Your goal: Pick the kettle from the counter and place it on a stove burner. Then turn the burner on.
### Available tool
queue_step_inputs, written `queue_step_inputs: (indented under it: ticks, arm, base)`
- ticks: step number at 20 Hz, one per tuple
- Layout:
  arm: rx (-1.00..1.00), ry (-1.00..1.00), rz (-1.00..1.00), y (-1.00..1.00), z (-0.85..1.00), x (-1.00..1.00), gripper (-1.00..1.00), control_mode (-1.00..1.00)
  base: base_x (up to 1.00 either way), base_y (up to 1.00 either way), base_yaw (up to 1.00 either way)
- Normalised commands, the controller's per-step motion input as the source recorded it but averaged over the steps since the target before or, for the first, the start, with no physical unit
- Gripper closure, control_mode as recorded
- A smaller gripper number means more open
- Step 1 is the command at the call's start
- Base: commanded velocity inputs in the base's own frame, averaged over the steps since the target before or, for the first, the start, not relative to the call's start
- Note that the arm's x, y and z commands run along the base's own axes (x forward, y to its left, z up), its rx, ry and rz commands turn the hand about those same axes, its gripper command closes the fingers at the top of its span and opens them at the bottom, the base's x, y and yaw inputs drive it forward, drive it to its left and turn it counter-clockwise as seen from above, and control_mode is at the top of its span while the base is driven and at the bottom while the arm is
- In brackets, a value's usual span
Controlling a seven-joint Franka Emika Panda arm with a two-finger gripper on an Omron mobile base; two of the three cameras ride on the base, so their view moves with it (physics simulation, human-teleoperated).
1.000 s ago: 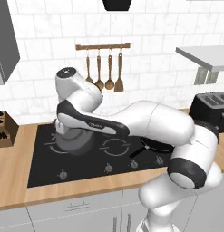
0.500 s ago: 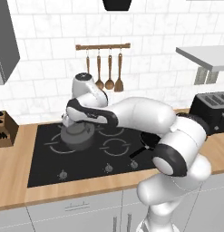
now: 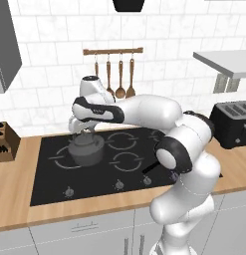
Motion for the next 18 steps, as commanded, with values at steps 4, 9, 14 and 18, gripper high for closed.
queue_step_inputs:
  ticks: [4, 9, 14, 18]
  arm:
    - [0.02, 0.0, -0.05, 0.07, -0.29, 0.2, 1.0, -1.0]
    - [0.0, 0.0, -0.08, 0.33, -0.08, 0.32, 1.0, -1.0]
    - [0.0, 0.0, -0.09, 0.26, -0.09, 0.41, 1.0, -1.0]
    - [0.02, 0.0, -0.07, 0.23, -0.24, 0.41, 1.0, -1.0]
  base:
    - [0.0, 0.0, 0.0]
    - [0.0, 0.0, 0.0]
    - [0.0, 0.0, 0.0]
    - [0.0, 0.0, 0.0]
